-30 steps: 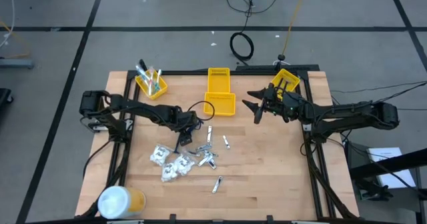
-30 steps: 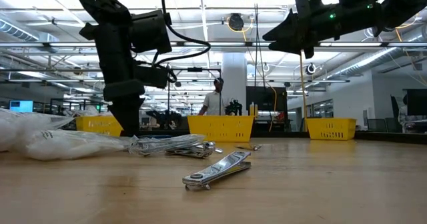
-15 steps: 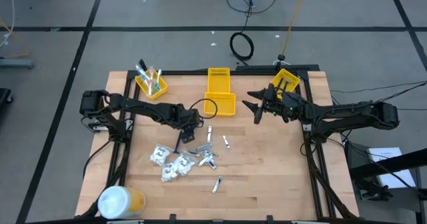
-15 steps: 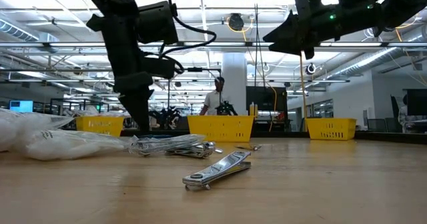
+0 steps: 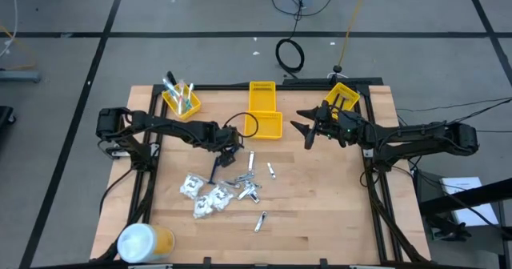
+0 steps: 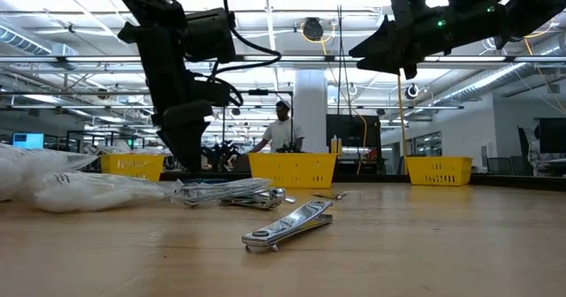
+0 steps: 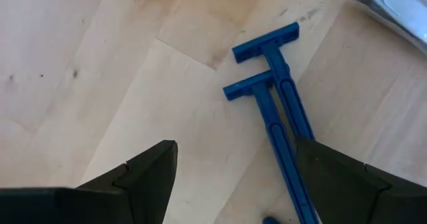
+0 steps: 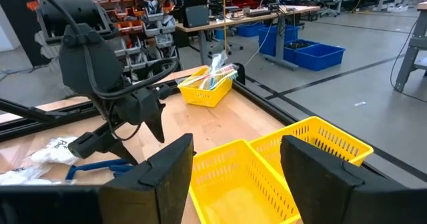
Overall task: Pick & Place Travel size toiletries
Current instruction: Put the blue razor into the right yellow bin
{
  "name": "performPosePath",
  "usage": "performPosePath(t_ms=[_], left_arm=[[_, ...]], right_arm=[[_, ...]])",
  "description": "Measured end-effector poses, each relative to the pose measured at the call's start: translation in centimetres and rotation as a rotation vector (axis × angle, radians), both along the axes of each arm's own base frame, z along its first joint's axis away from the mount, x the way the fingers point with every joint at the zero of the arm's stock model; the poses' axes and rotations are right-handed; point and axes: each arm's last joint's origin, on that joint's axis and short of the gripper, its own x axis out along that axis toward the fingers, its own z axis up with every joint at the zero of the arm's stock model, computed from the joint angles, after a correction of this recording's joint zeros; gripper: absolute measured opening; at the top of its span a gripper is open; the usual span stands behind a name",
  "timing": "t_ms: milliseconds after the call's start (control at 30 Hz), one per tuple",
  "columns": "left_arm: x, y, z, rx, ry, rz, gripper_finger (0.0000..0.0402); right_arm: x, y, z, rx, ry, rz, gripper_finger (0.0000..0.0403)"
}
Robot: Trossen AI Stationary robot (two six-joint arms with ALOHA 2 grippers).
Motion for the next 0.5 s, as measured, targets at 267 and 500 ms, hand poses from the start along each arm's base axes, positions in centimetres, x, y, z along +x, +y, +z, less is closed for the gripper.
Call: performPosePath(t_ms=[267, 500], left_arm=[[-0.7, -0.1, -1.1, -0.015, 0.007, 0.054, 0.0298], [-1.1, -0.1, -1.5, -0.033, 0.014, 0.082, 0.0298]], right_arm=[[0.0, 0.0, 0.0, 0.000, 0.000, 0.000, 0.0212], [0.0, 0.0, 0.0, 0.002, -0.001, 0.000, 0.0212]])
